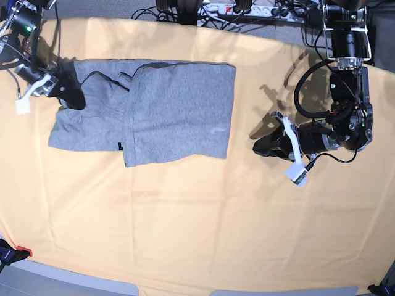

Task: Layout the t-shirt on the table in an organized manner, then fold the t-shirt properly
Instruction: 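Lift the shirt's end with the right gripper and fold it over the stack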

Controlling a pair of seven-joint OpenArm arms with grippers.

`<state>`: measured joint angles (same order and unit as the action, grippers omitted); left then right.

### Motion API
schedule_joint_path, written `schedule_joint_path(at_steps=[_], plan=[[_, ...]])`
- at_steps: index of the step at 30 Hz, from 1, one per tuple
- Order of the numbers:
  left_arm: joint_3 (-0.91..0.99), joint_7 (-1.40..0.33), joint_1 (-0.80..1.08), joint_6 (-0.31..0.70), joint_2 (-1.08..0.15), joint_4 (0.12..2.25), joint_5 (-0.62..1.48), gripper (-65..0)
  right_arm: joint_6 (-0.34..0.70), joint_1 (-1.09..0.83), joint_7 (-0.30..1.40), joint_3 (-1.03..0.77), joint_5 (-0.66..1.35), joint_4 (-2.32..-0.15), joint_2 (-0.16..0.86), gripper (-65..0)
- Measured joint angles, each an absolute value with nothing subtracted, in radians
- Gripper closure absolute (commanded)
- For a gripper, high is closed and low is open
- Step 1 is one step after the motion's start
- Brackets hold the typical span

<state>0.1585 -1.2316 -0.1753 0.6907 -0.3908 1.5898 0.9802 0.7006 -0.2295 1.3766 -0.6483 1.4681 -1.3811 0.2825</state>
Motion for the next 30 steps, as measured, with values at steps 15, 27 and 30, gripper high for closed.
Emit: schedule_joint_path(at_steps=[15, 27, 30], plan=[[0.159, -1.232, -0.175, 0.691, -0.391, 1.590, 0.980, 0.0, 0.696, -0.168, 1.412, -0.603, 1.428, -1.435, 0.332, 0.0], [0.159, -1.231, -0.175, 0.691, -0.391, 1.590, 0.980, 0.0, 0.693, -0.199, 1.424, -0.913, 1.429, -1.767, 0.365, 0.0], [0.159, -1.232, -0.175, 0.691, -0.391, 1.590, 0.980, 0.0, 0.693, -0.232, 1.424, -0.939, 1.441, -1.877, 0.363, 0.0]])
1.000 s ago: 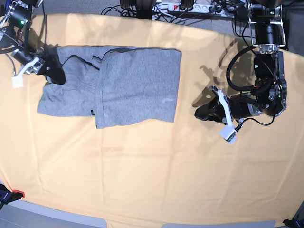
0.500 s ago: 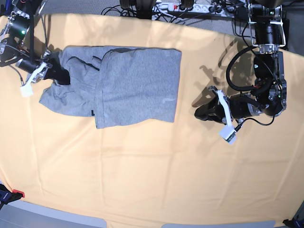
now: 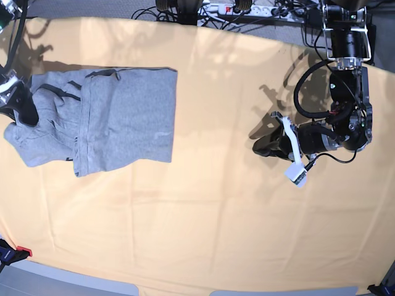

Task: Layout the t-shirt on the table in an organized manner, then fold the t-shirt properly
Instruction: 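Lift the shirt's end with the right gripper and fold it over the stack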

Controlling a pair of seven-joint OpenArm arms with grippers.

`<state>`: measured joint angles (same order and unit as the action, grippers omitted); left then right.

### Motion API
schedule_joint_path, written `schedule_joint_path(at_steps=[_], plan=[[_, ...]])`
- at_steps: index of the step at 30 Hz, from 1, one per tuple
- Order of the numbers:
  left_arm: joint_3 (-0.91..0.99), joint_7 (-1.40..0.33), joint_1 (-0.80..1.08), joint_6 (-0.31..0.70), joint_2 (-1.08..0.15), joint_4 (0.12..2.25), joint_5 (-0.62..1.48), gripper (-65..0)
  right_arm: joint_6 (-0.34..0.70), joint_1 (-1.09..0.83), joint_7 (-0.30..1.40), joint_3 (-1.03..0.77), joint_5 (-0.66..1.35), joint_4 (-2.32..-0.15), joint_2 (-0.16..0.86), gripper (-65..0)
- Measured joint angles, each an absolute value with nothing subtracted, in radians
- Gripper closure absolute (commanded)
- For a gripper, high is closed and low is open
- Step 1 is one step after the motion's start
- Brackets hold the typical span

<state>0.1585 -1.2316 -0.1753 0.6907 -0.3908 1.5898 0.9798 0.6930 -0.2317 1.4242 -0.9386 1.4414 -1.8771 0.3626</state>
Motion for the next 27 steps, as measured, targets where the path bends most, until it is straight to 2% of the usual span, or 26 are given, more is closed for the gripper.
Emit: schedule_joint_path(at_steps=[3, 5, 11, 27], plan=[[0.159, -1.232, -0.175, 0.691, -0.391, 1.590, 0.980, 0.0, 0.693, -0.263, 1.423, -0.933, 1.450, -1.982, 0.348, 0.0], [0.159, -1.231, -0.175, 0.691, -0.391, 1.590, 0.980, 0.0, 0.693, -0.264, 1.423, -0.914, 1.447, -2.045, 0.304, 0.0], [0.159, -1.232, -0.175, 0.691, -0.391, 1.590, 0.980, 0.0, 0.693, -0.257, 1.423, -0.692, 1.448, -2.109, 0.194, 0.0], [0.159, -1.232, -0.175, 0.690, -0.391, 1.590, 0.980, 0.0, 0.693, -0.085, 1.425, -0.087, 1.446, -2.108, 0.199, 0.0]])
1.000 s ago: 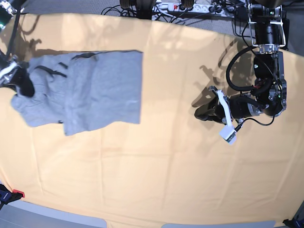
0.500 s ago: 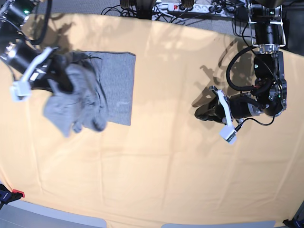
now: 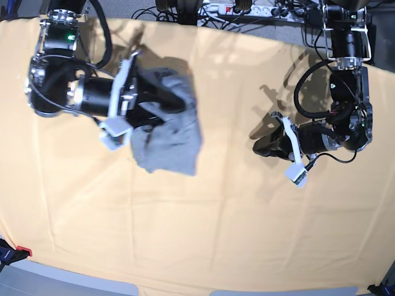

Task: Layout the t-shirt on the table in an organized manner, then fold the t-shirt properly
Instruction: 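Lift the shirt's end with the right gripper and fold it over the stack, then grasp the folded shirt with both grippers and rotate it on the table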

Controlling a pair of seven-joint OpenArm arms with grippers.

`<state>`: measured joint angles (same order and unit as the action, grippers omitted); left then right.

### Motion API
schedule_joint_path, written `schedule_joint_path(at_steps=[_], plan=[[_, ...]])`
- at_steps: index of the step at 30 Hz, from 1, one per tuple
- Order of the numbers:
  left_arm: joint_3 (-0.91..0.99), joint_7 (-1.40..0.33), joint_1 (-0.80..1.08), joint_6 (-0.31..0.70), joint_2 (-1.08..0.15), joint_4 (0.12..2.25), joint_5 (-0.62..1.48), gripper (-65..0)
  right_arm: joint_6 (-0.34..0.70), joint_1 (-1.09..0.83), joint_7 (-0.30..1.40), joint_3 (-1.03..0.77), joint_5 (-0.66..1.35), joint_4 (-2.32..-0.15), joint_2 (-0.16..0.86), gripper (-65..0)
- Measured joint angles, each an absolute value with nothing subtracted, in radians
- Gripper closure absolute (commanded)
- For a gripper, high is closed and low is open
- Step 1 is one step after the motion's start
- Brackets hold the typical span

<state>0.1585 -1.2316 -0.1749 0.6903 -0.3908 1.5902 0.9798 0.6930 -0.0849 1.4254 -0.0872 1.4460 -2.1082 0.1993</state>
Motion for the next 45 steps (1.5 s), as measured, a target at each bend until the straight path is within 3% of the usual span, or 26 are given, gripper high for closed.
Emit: schedule_joint_path(at_steps=[1, 4, 5, 7, 15, 16, 18, 21, 27, 32, 37, 45], plan=[[0.159, -1.231, -0.175, 0.690, -0.391, 1.590, 0.980, 0.0, 0.693, -0.074, 1.427, -0.060, 1.448, -2.108, 0.197, -5.3], [0.159, -1.232, -0.175, 0.690, -0.390, 1.590, 0.980, 0.0, 0.693, -0.025, 1.422, -0.020, 1.429, -2.108, 0.189, -36.1], [0.159, -1.232, -0.175, 0.691, -0.390, 1.590, 0.980, 0.0, 0.693, -0.012, 1.418, -0.020, 1.430, -2.108, 0.191, -43.7], [0.159, -1.231, -0.175, 0.690, -0.391, 1.590, 0.980, 0.0, 0.693, 0.004, 1.419, -0.023, 1.434, -2.109, 0.191, -48.2], [0.159, -1.237, -0.175, 0.691, -0.391, 1.590, 0.980, 0.0, 0.693, 0.049, 1.423, -0.029, 1.452, -2.109, 0.216, -46.8], [0.159, -1.254, -0.175, 0.691, -0.391, 1.590, 0.984, 0.0, 0.693, 0.047, 1.423, -0.037, 1.452, -2.109, 0.227, -43.2], [0.159, -1.290, -0.175, 0.691, -0.392, 1.590, 1.020, 0.0, 0.693, 0.047, 1.423, -0.058, 1.447, -2.109, 0.249, -29.7], [0.159, -1.352, -0.178, 0.693, -0.402, 1.591, 1.156, 0.0, 0.693, 0.047, 1.420, -0.087, 1.333, -2.109, 0.254, 0.0], [0.159, -1.414, -0.178, 0.693, -0.407, 1.679, 1.333, 0.0, 0.694, 0.046, 1.375, -0.094, 1.047, -2.109, 0.254, 0.0], [0.158, -1.414, -0.154, 0.694, -0.396, 1.749, 1.346, 0.0, 0.693, 0.047, 1.292, -0.086, 0.978, -2.094, 0.255, 0.0], [0.159, -1.414, -0.140, 0.693, -0.393, 1.760, 1.347, 0.0, 0.693, 0.083, 1.235, -0.011, 0.951, -1.908, 0.254, 0.0], [0.158, -1.415, -0.085, 0.693, -0.393, 1.760, 1.348, 0.0, 0.694, 0.177, 1.014, 0.051, 0.629, -1.538, 0.254, 0.0]])
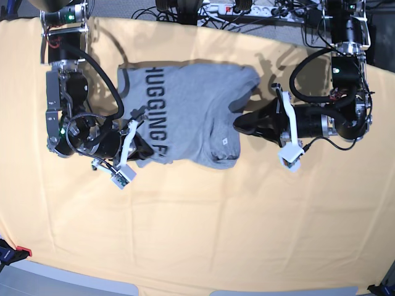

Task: Layout the t-shirt on the table in an organized manner, then fold the t-shirt properly
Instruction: 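Grasp the folded shirt with both grippers and rotate it on the table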

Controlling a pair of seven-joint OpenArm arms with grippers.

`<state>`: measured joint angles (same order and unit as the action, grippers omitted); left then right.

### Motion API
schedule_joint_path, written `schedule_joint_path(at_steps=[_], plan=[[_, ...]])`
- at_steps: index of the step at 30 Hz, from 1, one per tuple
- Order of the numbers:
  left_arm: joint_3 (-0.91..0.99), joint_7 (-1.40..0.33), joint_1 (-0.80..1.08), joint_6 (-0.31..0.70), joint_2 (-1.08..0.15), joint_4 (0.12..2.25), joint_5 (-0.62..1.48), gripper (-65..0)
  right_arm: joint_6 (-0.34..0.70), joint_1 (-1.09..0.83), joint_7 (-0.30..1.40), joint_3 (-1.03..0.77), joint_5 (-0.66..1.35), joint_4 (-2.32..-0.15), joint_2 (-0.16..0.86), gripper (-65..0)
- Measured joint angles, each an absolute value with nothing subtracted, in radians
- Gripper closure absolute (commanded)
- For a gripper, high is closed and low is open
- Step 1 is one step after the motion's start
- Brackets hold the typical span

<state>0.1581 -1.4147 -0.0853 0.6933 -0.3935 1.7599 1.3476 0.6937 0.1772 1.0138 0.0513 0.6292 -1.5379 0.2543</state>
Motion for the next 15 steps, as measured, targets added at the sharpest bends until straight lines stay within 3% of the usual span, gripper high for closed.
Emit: schedule_joint_path(at_steps=[4, 8, 10, 15], plan=[[0.159, -1.414, -0.084, 0.693, -0.393, 1.760, 1.355, 0.0, 0.691, 0.216, 0.998, 0.051, 0.515, -1.509, 0.263, 0.0], [0.159, -1.414, -0.083, 0.693, -0.393, 1.760, 1.368, 0.0, 0.526, 0.215, 1.002, 0.051, 0.450, -1.537, 0.302, 0.0], [0.159, -1.414, -0.082, 0.693, -0.393, 1.760, 1.406, 0.0, 0.491, 0.213, 1.007, 0.048, 0.445, -1.583, 0.310, 0.0], [0.159, -1.414, -0.080, 0.693, -0.393, 1.803, 1.456, 0.0, 0.494, 0.219, 0.997, 0.048, 0.495, -1.671, 0.302, 0.0]])
